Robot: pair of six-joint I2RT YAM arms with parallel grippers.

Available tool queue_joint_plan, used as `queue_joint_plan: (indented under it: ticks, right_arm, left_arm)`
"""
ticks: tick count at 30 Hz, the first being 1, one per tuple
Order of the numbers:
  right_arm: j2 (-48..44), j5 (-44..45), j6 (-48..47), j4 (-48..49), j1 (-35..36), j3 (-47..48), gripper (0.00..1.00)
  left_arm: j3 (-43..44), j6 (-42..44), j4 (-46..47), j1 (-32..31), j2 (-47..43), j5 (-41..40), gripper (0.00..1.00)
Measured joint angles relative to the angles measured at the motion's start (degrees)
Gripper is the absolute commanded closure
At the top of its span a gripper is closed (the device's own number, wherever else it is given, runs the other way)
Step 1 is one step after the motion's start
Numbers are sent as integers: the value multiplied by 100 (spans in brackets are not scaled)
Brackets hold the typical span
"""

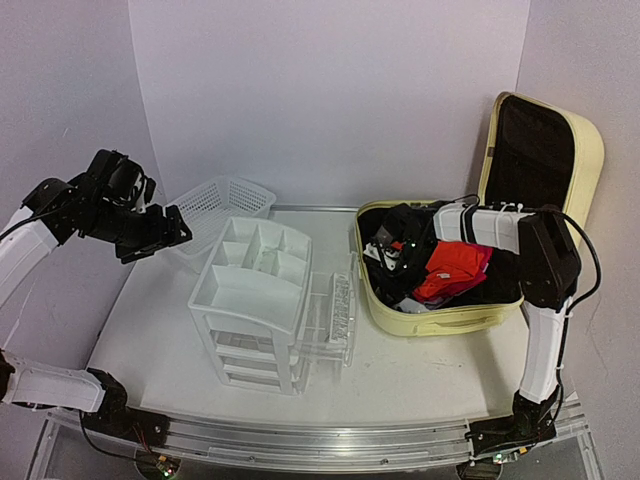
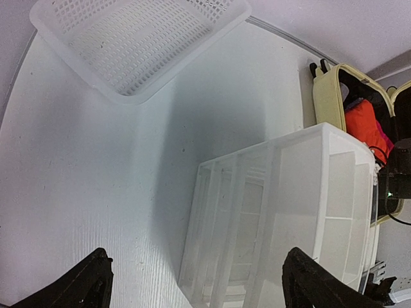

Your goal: Open, take out, and arrange the luggage

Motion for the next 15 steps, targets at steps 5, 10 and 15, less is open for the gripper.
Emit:
queue_joint_plan:
  ticks: [5,10,15]
  right_arm:
    - [-20,17,4,210,22,-122,52]
    - [-72,70,63,358,31,-199,65]
    - [-214,153,190,356,33,-284,72]
  left_arm:
    - [-2,0,24,0,15,50,8]
    - [-15,-2,28,0,13,57,8]
    - [-66,-7,24,0,9,63,8]
